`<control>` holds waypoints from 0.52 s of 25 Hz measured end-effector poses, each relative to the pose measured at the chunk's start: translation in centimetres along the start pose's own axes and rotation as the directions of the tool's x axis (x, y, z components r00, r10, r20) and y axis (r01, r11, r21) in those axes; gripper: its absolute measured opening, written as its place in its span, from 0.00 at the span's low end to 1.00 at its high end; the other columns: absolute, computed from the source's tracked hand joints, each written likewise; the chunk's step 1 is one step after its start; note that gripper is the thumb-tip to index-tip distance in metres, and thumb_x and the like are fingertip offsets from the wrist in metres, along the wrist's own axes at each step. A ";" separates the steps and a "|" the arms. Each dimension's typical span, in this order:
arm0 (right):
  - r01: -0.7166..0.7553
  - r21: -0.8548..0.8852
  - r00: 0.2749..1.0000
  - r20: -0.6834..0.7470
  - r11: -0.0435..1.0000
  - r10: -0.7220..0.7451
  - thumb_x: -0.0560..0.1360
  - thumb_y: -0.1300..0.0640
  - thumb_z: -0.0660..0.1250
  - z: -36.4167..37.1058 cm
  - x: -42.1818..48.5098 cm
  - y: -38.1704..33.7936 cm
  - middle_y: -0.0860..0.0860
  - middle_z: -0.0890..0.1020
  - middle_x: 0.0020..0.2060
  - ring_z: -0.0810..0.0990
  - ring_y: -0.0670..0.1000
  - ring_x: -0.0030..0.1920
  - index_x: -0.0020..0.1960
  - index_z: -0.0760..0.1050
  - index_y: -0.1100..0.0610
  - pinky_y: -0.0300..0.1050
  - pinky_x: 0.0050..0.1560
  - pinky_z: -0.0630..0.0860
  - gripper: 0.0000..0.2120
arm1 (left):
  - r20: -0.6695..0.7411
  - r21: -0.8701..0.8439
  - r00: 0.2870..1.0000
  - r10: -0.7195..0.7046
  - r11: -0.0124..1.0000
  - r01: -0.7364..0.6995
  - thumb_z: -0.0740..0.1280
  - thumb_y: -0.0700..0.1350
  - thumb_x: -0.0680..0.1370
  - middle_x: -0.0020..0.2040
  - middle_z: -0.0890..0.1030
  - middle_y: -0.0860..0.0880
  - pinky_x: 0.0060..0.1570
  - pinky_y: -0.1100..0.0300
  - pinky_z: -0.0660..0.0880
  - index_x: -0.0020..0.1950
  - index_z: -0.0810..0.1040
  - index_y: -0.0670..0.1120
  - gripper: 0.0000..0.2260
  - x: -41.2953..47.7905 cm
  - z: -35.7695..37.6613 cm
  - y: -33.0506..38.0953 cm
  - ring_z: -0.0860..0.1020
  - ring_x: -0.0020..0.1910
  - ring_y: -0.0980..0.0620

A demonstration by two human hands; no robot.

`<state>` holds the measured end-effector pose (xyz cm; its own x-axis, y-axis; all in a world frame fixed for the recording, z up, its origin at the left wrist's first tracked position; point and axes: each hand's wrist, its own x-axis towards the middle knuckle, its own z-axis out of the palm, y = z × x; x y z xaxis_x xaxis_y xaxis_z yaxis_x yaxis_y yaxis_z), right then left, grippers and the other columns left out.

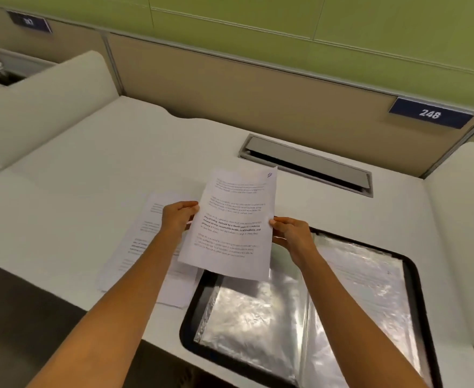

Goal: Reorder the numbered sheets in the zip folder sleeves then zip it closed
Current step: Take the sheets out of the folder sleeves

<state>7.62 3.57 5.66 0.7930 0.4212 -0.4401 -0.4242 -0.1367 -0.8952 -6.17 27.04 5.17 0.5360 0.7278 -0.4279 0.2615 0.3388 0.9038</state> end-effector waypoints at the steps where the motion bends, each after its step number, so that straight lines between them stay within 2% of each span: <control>1: -0.015 -0.001 1.000 0.016 1.000 0.015 0.75 0.65 0.69 1.6 -0.3 0.6 0.59 0.85 0.45 0.86 0.56 0.44 0.55 0.79 0.67 0.44 0.41 0.82 0.10 | -0.017 0.010 1.000 -0.001 1.000 0.001 0.71 0.37 0.75 0.49 0.83 0.44 0.40 0.58 0.77 0.54 0.81 0.41 0.09 0.1 -1.7 0.0 0.81 0.44 0.49; 5: -0.067 -0.028 0.996 0.062 0.997 0.069 0.75 0.66 0.68 6.8 -1.1 2.7 0.59 0.86 0.44 0.86 0.58 0.44 0.53 0.79 0.67 0.48 0.44 0.83 0.07 | -0.088 0.058 0.996 -0.014 0.998 0.019 0.70 0.37 0.75 0.51 0.83 0.42 0.50 0.51 0.79 0.53 0.82 0.43 0.08 1.0 -7.3 -1.0 0.81 0.47 0.45; 9: -0.101 -0.092 0.991 0.080 0.991 0.109 0.74 0.68 0.69 10.6 -1.9 4.6 0.60 0.85 0.45 0.86 0.57 0.42 0.50 0.79 0.67 0.47 0.40 0.83 0.05 | -0.165 0.136 0.986 0.007 0.991 0.016 0.70 0.38 0.75 0.52 0.83 0.43 0.53 0.51 0.77 0.55 0.83 0.43 0.09 1.3 -11.5 -2.3 0.81 0.49 0.45; 13: -0.145 -0.155 0.984 0.084 0.977 0.159 0.73 0.68 0.70 13.3 -2.2 6.3 0.61 0.85 0.46 0.86 0.58 0.43 0.51 0.79 0.67 0.50 0.41 0.83 0.07 | -0.212 0.266 0.976 0.052 0.964 0.006 0.70 0.40 0.75 0.54 0.83 0.43 0.56 0.48 0.76 0.55 0.83 0.45 0.09 1.7 -14.7 -3.2 0.80 0.55 0.41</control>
<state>-2.60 13.68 1.91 0.6760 0.4675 -0.5696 -0.4618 -0.3337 -0.8218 -17.86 35.93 1.69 0.3664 0.8545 -0.3683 0.4686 0.1725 0.8664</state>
